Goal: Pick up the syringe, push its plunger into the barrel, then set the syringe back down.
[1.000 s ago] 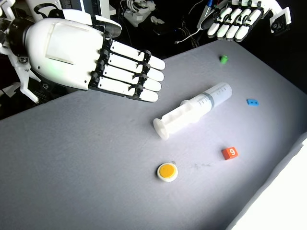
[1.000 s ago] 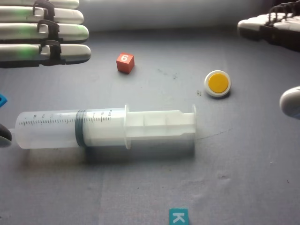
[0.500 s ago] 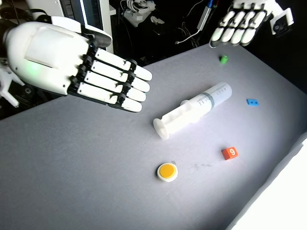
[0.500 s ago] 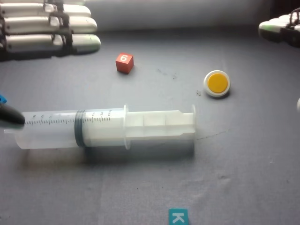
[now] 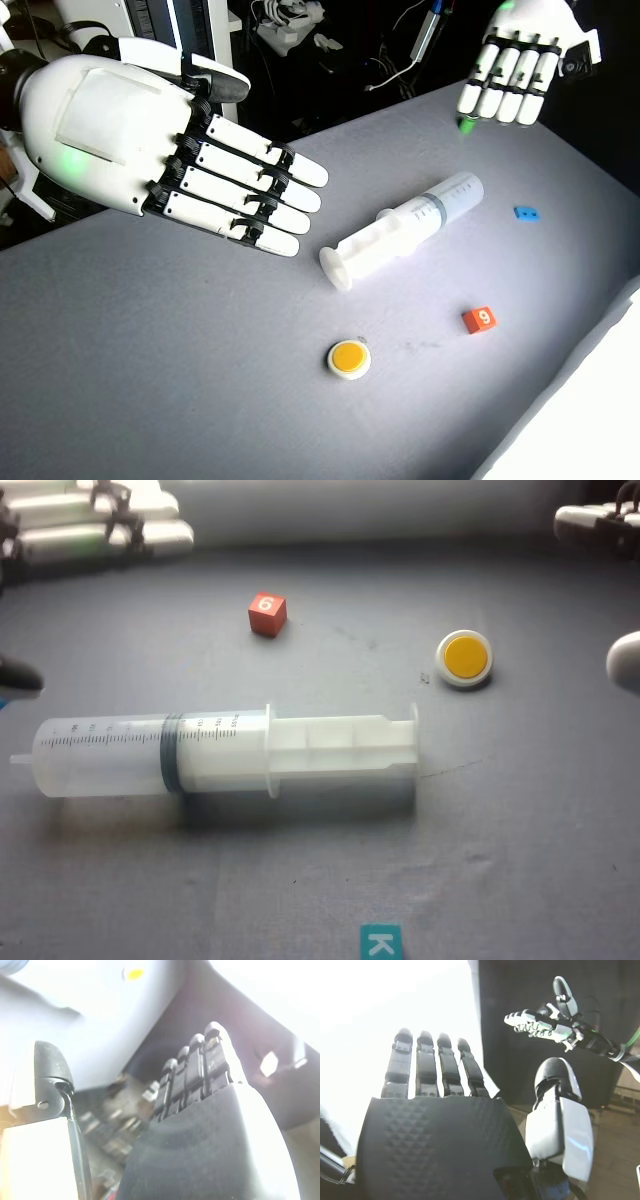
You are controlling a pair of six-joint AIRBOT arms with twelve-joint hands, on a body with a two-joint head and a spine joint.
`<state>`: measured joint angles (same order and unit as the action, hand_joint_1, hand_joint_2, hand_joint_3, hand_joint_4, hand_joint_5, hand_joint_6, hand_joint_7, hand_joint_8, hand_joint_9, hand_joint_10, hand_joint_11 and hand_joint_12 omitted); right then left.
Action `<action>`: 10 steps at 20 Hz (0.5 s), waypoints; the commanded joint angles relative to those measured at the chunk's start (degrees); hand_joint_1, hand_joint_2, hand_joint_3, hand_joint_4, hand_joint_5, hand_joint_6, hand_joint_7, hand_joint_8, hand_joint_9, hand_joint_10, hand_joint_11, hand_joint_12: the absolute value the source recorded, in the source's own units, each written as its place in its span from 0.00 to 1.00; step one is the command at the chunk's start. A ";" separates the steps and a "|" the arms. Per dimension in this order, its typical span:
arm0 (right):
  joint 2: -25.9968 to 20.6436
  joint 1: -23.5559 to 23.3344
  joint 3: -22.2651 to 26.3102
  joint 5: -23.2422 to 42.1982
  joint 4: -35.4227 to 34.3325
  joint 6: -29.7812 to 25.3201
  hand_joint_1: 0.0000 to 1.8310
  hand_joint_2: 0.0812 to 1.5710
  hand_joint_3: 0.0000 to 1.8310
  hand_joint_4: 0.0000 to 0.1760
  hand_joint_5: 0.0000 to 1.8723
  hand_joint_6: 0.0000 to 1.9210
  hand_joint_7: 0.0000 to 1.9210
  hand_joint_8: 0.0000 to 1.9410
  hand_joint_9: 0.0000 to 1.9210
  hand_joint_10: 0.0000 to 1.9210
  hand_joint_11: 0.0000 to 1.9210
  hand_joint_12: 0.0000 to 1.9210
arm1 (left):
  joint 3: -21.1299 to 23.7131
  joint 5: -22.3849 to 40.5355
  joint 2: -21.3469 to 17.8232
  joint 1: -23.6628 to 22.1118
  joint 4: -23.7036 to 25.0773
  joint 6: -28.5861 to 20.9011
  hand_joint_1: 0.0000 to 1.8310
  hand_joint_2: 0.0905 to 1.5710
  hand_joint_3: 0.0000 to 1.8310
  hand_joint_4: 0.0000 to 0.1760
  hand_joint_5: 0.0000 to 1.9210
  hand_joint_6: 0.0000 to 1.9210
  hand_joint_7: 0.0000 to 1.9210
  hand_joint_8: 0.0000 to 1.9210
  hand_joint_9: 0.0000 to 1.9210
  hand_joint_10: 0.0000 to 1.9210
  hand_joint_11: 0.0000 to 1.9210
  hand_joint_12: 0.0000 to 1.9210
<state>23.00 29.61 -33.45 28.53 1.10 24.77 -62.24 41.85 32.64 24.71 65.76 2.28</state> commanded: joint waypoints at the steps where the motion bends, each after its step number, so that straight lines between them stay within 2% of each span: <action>1: -0.21 -0.32 0.31 5.55 -2.23 -0.17 0.00 0.72 0.01 0.00 0.00 0.00 0.00 0.00 0.00 0.00 0.00 0.00 | 0.81 -4.65 -0.75 -0.97 -5.71 -0.06 0.61 0.61 0.00 0.00 0.00 0.00 0.00 0.00 0.00 0.00 0.01 0.00; 3: 0.02 -0.46 0.76 5.68 -4.54 -0.57 0.00 0.73 0.01 0.00 0.00 0.00 0.00 0.00 0.00 0.00 0.00 0.00 | 3.45 -11.35 -1.50 -1.41 -8.18 -0.21 0.60 0.62 0.00 0.00 0.00 0.00 0.00 0.00 0.00 0.00 0.00 0.00; 5: 0.46 0.23 0.85 7.61 -5.45 -3.95 0.00 0.72 0.01 0.00 0.00 0.00 0.00 0.00 0.00 0.00 0.00 0.00 | 6.50 -20.90 -2.05 -1.85 -11.84 -1.10 0.59 0.63 0.00 0.00 0.00 0.00 0.00 0.00 0.00 0.00 0.01 0.00; 8: 1.28 1.25 0.91 11.26 -5.50 -4.14 0.00 0.73 0.01 0.00 0.00 0.00 0.00 0.00 0.00 0.00 0.00 0.00 | 10.02 -33.33 -2.42 -1.62 -18.47 -1.38 0.58 0.64 0.00 0.00 0.00 0.00 0.00 0.00 0.00 0.00 0.00 0.00; 10: 1.25 1.57 0.90 10.27 -5.52 -2.59 0.00 0.73 0.01 0.00 0.00 0.00 0.00 0.00 0.00 0.00 0.00 0.00 | 11.95 -40.10 -2.47 -1.77 -21.91 -1.38 0.54 0.65 0.01 0.00 0.00 0.00 0.00 0.00 0.00 0.00 0.00 0.00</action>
<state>24.62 31.70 -32.58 32.23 -3.81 22.41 -49.87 0.58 30.44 23.75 43.64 0.97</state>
